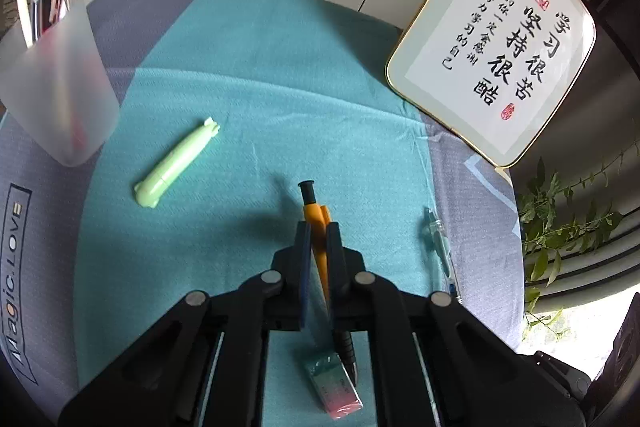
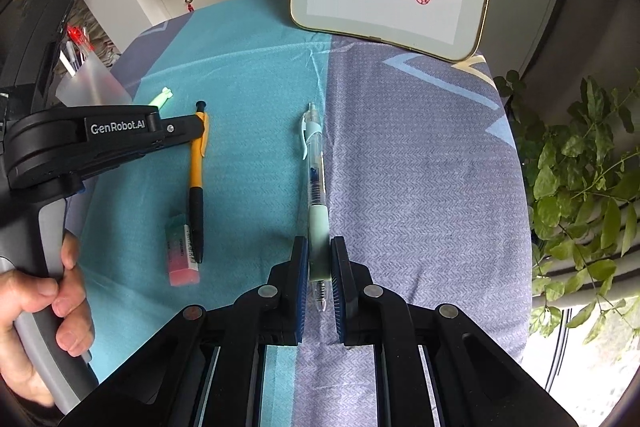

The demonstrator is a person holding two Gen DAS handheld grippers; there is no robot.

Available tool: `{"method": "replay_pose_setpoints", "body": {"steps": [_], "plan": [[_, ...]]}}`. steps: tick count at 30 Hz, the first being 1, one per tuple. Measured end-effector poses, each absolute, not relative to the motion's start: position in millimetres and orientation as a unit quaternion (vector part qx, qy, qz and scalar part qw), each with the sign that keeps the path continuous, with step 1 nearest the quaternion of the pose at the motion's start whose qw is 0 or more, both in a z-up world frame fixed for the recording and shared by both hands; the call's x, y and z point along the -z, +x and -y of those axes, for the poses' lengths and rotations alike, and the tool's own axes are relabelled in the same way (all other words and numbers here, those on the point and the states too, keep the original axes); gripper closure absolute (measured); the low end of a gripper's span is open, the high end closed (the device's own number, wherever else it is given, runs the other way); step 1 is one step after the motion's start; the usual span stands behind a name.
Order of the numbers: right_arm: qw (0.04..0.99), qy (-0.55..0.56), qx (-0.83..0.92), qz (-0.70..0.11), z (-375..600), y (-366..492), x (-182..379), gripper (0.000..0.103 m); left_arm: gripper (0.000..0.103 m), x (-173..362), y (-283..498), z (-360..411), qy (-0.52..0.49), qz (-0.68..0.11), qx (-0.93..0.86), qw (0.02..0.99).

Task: Organize stationery
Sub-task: 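Close the left tool on the orange mechanical pencil while the right tool holds the gel pen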

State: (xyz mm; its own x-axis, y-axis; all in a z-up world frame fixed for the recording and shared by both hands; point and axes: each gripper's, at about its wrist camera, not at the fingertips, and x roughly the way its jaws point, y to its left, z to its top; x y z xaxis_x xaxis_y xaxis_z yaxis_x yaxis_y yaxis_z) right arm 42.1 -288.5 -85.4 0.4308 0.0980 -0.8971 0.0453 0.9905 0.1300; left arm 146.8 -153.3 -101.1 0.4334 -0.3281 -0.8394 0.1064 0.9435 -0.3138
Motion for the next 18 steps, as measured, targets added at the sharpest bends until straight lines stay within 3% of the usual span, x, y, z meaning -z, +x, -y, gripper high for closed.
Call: {"method": "replay_pose_setpoints", "body": {"steps": [9,18], "plan": [[0.846,0.078,-0.026,-0.527,285,40,82,0.091,0.102,64,137,149,-0.104,-0.477,0.170,0.856],[0.846,0.086,-0.031,-0.526,283,38,81,0.091,0.101,109,151,162,-0.091,-0.552,0.139,0.817]]}}
